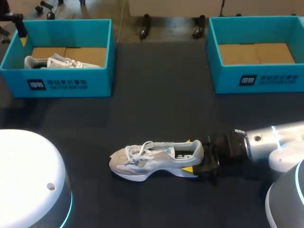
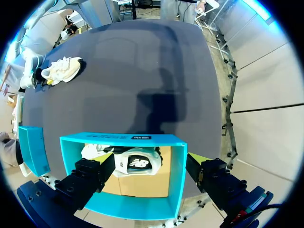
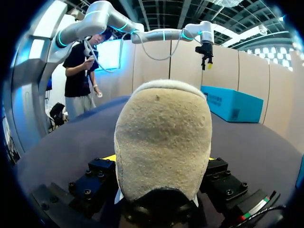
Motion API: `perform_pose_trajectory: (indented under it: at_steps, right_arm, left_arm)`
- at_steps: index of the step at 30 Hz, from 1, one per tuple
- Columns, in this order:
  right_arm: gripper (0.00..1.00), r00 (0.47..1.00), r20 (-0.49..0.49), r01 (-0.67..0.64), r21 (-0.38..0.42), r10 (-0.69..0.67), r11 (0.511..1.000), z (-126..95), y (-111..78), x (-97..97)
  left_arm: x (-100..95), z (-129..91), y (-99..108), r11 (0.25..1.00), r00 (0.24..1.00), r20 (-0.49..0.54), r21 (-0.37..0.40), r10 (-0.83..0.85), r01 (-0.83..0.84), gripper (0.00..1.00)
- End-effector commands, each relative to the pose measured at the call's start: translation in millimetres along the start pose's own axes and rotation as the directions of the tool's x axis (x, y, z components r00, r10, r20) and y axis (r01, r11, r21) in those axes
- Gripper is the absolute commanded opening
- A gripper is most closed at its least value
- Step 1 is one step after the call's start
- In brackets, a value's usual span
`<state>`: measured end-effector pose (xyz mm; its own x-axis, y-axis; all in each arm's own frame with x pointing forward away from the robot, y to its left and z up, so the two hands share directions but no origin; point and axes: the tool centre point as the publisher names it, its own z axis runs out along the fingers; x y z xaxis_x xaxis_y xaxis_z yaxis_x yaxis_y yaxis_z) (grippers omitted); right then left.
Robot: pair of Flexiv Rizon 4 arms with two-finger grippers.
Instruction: Take the shoe out of the shoebox, open the shoe tongue, remove and reinsert the insole, then place the shoe into the shoebox
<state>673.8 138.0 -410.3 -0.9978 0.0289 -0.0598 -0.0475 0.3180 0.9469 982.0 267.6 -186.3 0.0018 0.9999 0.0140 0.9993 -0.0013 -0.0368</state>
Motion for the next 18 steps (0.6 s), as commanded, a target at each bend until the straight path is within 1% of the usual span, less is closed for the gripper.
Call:
perform_pose_trajectory:
  at_steps: [1, 13, 15, 18]
  right_arm:
    - [0.00, 1.000, -0.002, -0.001, 0.004, 0.001, 1.000, 3, -2.8, -0.8]
    - [0.00, 1.000, -0.002, -0.001, 0.004, 0.001, 1.000, 3, -2.8, -0.8]
    - [0.00, 1.000, -0.002, -0.001, 0.004, 0.001, 1.000, 3, -2.8, -0.8]
    - [0.00, 1.000, -0.002, -0.001, 0.004, 0.001, 1.000, 3, -2.8, -0.8]
  left_arm:
    - [0.3, -1, 0, 1.000, 1.000, -0.003, 0.001, 0.001, -0.001, 1.00]
    - [0.3, -1, 0, 1.000, 1.000, -0.003, 0.001, 0.001, -0.001, 1.00]
    - [-14.0, -15, -14, 0.998, 0.999, -0.032, -0.054, 0.037, -0.038, 1.00]
    - [-27.0, -25, -29, 0.995, 0.997, -0.003, -0.052, 0.082, -0.082, 1.00]
